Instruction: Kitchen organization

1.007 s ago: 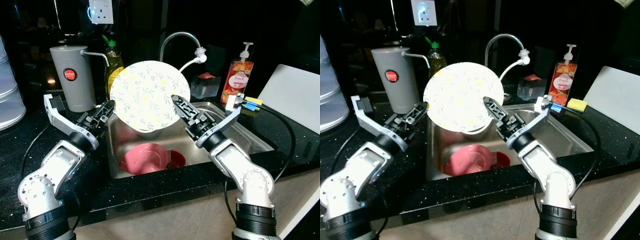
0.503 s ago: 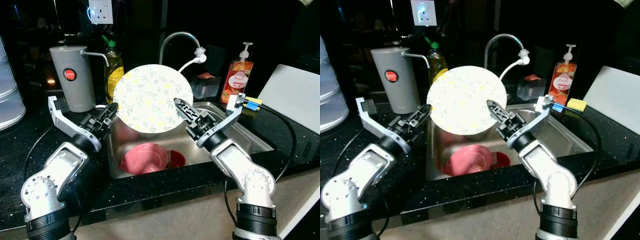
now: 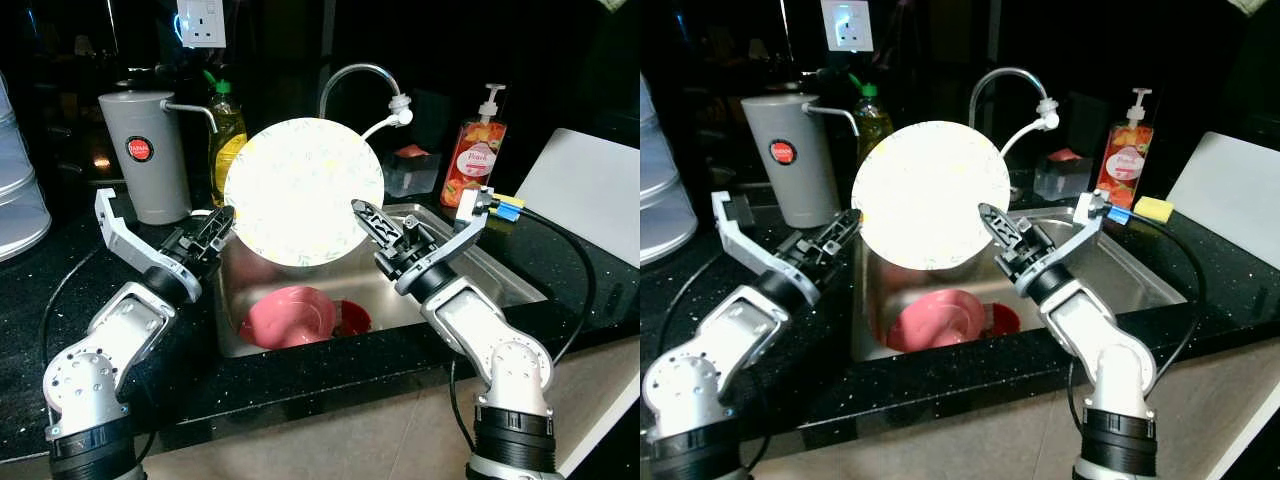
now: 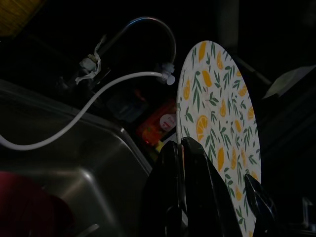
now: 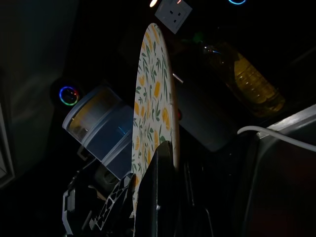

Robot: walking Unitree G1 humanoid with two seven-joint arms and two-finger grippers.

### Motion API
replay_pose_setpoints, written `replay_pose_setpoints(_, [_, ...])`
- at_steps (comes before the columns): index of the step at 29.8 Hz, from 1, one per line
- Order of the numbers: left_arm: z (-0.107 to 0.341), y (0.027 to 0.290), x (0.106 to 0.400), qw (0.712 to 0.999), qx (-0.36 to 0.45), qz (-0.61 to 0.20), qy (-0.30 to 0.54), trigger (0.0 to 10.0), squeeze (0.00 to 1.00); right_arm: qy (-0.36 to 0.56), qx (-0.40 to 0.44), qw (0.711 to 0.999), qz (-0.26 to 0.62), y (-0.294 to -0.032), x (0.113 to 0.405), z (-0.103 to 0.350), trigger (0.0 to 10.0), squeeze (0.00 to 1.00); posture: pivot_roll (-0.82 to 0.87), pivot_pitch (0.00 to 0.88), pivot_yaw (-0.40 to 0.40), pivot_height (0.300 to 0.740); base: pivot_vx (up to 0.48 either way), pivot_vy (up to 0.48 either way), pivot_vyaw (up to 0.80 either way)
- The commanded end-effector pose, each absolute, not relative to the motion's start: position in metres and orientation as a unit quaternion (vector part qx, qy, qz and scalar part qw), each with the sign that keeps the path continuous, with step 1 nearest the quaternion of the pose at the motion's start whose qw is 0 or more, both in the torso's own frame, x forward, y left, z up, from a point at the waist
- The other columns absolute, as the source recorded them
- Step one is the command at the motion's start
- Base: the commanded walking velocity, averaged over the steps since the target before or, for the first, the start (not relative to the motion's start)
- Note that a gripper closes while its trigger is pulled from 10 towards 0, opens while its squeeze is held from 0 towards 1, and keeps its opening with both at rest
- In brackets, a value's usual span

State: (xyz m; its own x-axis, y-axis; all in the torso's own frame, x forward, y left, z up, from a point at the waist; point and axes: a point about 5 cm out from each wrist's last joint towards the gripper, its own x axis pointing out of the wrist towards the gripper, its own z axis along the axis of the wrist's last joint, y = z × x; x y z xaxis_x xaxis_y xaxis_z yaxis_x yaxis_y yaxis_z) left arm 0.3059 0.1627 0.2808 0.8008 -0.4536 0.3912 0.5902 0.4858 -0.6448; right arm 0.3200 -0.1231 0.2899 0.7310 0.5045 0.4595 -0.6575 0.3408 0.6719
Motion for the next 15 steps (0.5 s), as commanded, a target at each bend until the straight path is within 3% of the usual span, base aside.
replay_pose_setpoints(1, [0.281,0.165,0.306,0.871,-0.385,-0.291,-0.090,10.0,0.61,-0.082,0.438,0.825,0.347,-0.124,0.321,0.288,10.0,0.00,-0.04,0.020,-0.023,0.740,0.000,0.000,0.00])
replay_pose_setpoints(2, [0.280,0.166,0.307,0.872,-0.386,-0.286,-0.091,10.0,1.00,-0.081,0.436,0.827,0.345,-0.123,0.321,0.287,10.0,0.00,-0.04,0.018,-0.023,0.740,0.000,0.000,0.00])
replay_pose_setpoints(9, [0.281,0.173,0.309,0.872,-0.398,-0.265,-0.103,10.0,1.00,-0.081,0.432,0.839,0.321,-0.126,0.325,0.284,10.0,0.00,-0.04,0.015,-0.022,0.740,0.000,0.000,0.00])
replay_pose_setpoints(10, [0.282,0.176,0.309,0.869,-0.405,-0.263,-0.107,10.0,0.00,-0.083,0.429,0.842,0.316,-0.127,0.326,0.284,10.0,0.00,-0.04,0.017,-0.022,0.740,0.000,0.000,0.00])
replay_pose_setpoints(15, [0.282,0.181,0.309,0.871,-0.404,-0.255,-0.112,10.0,0.00,-0.086,0.422,0.851,0.300,-0.130,0.329,0.283,10.0,0.00,-0.04,0.017,-0.022,0.740,0.000,0.000,0.00])
